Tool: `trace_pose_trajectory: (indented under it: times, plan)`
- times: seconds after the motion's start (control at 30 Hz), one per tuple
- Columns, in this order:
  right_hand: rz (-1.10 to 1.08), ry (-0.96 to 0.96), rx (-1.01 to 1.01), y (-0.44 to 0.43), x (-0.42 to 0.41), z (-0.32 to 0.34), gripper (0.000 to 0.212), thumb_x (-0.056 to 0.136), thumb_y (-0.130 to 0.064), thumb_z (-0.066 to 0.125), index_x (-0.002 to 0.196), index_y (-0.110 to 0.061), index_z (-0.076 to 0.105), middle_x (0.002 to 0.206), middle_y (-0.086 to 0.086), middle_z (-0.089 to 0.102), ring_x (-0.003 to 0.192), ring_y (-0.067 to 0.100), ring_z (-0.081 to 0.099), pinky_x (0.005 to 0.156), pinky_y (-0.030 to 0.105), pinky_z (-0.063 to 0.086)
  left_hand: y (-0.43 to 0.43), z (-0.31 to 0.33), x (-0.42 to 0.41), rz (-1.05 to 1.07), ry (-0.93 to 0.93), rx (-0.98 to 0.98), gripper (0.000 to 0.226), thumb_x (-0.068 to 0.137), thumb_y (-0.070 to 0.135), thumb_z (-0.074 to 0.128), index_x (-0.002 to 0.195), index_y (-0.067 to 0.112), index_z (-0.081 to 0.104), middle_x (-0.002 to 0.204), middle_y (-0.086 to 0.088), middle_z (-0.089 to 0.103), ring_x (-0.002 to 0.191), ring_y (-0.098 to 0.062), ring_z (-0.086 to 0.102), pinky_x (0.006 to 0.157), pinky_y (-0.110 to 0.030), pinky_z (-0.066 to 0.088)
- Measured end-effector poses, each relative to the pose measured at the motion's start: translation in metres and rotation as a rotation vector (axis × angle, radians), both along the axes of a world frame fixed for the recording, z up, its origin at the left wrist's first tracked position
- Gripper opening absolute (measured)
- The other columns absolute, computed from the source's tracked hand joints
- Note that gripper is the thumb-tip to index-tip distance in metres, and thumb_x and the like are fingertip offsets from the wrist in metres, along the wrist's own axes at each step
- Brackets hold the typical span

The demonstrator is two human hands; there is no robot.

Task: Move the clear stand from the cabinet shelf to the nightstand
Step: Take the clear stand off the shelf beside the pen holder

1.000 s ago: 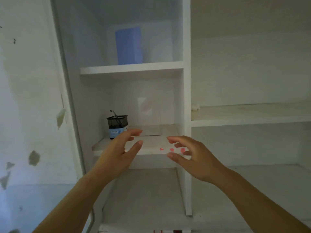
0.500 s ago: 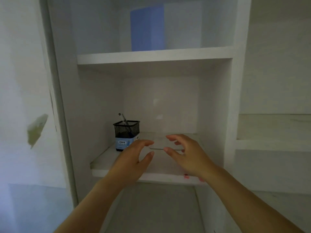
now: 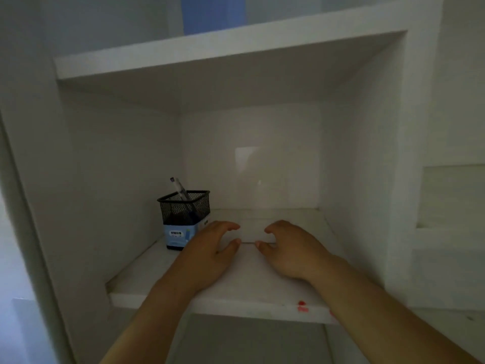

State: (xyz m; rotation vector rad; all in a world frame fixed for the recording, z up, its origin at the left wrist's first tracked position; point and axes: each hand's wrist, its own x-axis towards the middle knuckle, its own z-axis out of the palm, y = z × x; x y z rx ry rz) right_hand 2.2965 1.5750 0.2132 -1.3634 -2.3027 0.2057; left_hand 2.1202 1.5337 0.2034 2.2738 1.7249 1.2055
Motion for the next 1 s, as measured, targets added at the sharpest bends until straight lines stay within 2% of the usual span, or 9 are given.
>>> trace_pose_trajectory:
  times: [0.1, 0.2, 0.27, 0.37, 0.57, 0.7, 0.77, 0.9, 1.0]
  plan:
    - [0.001, -0.11, -0.063, 0.002, 0.0, 0.002, 0.06, 0.094, -0.049, 0.036, 0.143, -0.016, 0.028, 0.156, 0.005, 0.018, 0.14, 0.02, 0.021, 0.112, 0.029, 0.018, 0.001, -0.002, -0.001, -0.018, 0.035, -0.007, 0.034, 0.092, 0.031, 0.05, 0.125, 0.026, 0.048, 0.12, 0.014, 0.046, 0.109, 0.0, 0.041, 0.082, 0.003, 0.027]
    - [0.008, -0.204, -0.134, -0.001, 0.001, 0.005, 0.06, 0.095, -0.052, 0.03, 0.144, -0.016, 0.026, 0.156, 0.005, 0.016, 0.141, 0.019, 0.019, 0.112, 0.029, 0.016, 0.0, -0.003, -0.002, -0.016, 0.039, -0.052, 0.034, 0.092, 0.032, 0.049, 0.125, 0.027, 0.047, 0.118, 0.015, 0.045, 0.109, -0.003, 0.044, 0.086, -0.009, 0.031]
    - [0.015, -0.224, -0.141, -0.007, 0.005, 0.007, 0.06, 0.095, -0.053, 0.028, 0.143, -0.018, 0.027, 0.156, 0.003, 0.019, 0.141, 0.019, 0.021, 0.111, 0.028, 0.016, -0.001, -0.002, -0.003, -0.023, 0.024, -0.072, 0.034, 0.092, 0.034, 0.048, 0.125, 0.029, 0.047, 0.122, 0.017, 0.044, 0.11, -0.002, 0.043, 0.082, -0.003, 0.03]
    - [0.013, -0.198, -0.119, -0.019, 0.014, 0.006, 0.058, 0.094, -0.054, 0.03, 0.142, -0.022, 0.032, 0.154, -0.001, 0.024, 0.139, 0.016, 0.024, 0.11, 0.026, 0.017, -0.005, 0.0, -0.005, -0.071, -0.027, -0.117, 0.033, 0.092, 0.035, 0.048, 0.125, 0.033, 0.046, 0.127, 0.02, 0.039, 0.115, 0.002, 0.037, 0.081, 0.005, 0.024]
    - [0.027, -0.115, -0.084, -0.06, 0.036, 0.001, 0.055, 0.09, -0.058, 0.035, 0.138, -0.031, 0.038, 0.152, -0.015, 0.026, 0.136, 0.006, 0.028, 0.109, 0.018, 0.02, -0.025, 0.001, -0.002, -0.175, 0.048, -0.179, 0.039, 0.092, 0.041, 0.045, 0.131, 0.04, 0.041, 0.132, 0.028, 0.028, 0.124, 0.009, 0.026, 0.099, -0.006, 0.018]
    - [0.057, 0.049, -0.141, -0.078, 0.042, 0.005, 0.052, 0.087, -0.058, 0.042, 0.13, -0.031, 0.048, 0.141, -0.019, 0.039, 0.116, 0.006, 0.052, 0.097, 0.022, 0.043, -0.037, -0.003, 0.0, -0.224, 0.112, -0.217, 0.033, 0.091, 0.049, 0.041, 0.123, 0.047, 0.048, 0.133, 0.03, 0.04, 0.122, 0.01, 0.037, 0.105, -0.019, 0.03]
    - [0.035, 0.05, -0.097, -0.08, 0.042, 0.006, 0.052, 0.087, -0.058, 0.041, 0.133, -0.033, 0.044, 0.139, -0.023, 0.037, 0.112, 0.004, 0.055, 0.093, 0.012, 0.037, -0.041, -0.006, -0.001, -0.207, 0.111, -0.204, 0.03, 0.09, 0.052, 0.04, 0.117, 0.048, 0.053, 0.129, 0.03, 0.046, 0.117, 0.011, 0.041, 0.103, -0.023, 0.035]
    - [0.06, 0.072, -0.092, -0.083, 0.042, 0.002, 0.052, 0.089, -0.054, 0.044, 0.134, -0.028, 0.044, 0.142, -0.019, 0.037, 0.114, 0.006, 0.055, 0.097, 0.017, 0.039, -0.052, -0.006, -0.001, -0.172, 0.177, -0.15, 0.031, 0.09, 0.052, 0.038, 0.118, 0.048, 0.051, 0.127, 0.034, 0.044, 0.115, 0.013, 0.039, 0.099, -0.018, 0.035]
    - [0.068, 0.013, -0.029, -0.089, 0.044, -0.001, 0.05, 0.09, -0.053, 0.042, 0.132, -0.028, 0.047, 0.142, -0.017, 0.041, 0.125, 0.002, 0.043, 0.103, 0.019, 0.034, -0.061, -0.008, -0.003, -0.165, 0.202, -0.111, 0.033, 0.088, 0.056, 0.037, 0.118, 0.05, 0.05, 0.12, 0.039, 0.042, 0.114, 0.017, 0.037, 0.095, -0.011, 0.033]
